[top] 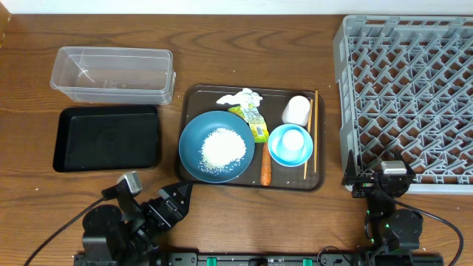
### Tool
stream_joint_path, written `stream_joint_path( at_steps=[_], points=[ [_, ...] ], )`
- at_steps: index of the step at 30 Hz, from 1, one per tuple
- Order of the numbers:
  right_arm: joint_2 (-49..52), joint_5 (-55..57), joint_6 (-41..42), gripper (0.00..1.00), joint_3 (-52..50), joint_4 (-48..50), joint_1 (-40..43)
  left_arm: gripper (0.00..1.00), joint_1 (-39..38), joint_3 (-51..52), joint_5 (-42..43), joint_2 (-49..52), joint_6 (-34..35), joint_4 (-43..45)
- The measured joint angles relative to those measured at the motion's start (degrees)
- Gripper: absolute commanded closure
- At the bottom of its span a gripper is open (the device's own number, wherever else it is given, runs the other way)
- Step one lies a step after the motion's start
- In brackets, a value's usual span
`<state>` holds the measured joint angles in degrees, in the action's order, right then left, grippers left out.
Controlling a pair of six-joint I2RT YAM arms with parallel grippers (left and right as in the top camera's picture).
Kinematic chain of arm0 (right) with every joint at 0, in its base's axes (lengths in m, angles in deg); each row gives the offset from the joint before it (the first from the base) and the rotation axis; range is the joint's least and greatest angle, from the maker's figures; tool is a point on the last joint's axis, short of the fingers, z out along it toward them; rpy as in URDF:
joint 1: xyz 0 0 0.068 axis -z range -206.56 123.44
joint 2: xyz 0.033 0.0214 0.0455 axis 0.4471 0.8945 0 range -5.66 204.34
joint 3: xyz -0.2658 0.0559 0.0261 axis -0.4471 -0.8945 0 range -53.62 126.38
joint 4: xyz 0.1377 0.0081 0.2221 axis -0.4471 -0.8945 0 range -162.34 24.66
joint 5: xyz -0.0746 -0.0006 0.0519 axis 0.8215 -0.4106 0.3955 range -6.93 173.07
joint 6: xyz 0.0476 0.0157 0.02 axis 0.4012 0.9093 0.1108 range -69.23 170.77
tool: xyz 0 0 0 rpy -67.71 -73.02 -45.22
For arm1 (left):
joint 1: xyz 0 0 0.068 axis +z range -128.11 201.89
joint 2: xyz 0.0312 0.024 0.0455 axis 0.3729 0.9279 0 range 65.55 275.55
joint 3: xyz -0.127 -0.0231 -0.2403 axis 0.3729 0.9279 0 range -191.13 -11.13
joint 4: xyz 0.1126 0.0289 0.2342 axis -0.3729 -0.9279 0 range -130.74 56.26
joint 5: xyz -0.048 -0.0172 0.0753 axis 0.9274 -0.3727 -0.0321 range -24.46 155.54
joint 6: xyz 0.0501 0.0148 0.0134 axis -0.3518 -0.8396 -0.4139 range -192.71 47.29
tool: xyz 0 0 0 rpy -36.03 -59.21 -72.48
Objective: Sort waste into correct bins and load items into the dishwasher rack
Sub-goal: 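Move the left gripper up and over to the blue rice bowl rim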
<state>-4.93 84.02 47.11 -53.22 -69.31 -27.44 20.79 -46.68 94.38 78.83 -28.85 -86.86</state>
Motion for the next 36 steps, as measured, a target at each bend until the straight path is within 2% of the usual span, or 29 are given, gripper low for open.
stream_joint_path(
  at_steps=[5, 15, 29, 32, 36],
  points=[
    [0.0, 0.0, 0.0, 0.01, 0.0, 0.0, 0.0, 0.02, 0.0, -3.4, -3.9, 5.7, -3.6, -4.9],
    [0.0, 0.0, 0.0, 0.01, 0.0, 0.0, 0.0, 0.02, 0.0, -10.9, -6.6, 12.2, -7.1, -5.3],
    [0.0, 0.0, 0.0, 0.01, 0.0, 0.0, 0.0, 0.02, 0.0, -11.7, 4.2, 20.6, -5.9, 3.2],
    [0.0, 0.0, 0.0, 0.01, 0.0, 0.0, 0.0, 0.02, -1.0, -12.4, 6.2, 24.5, -8.6, 1.6],
    [0.0, 0.1, 0.0, 0.01, 0.0, 0.0, 0.0, 0.02, -5.7, -16.0, 4.9, 34.4, -12.1, -2.5]
  ],
)
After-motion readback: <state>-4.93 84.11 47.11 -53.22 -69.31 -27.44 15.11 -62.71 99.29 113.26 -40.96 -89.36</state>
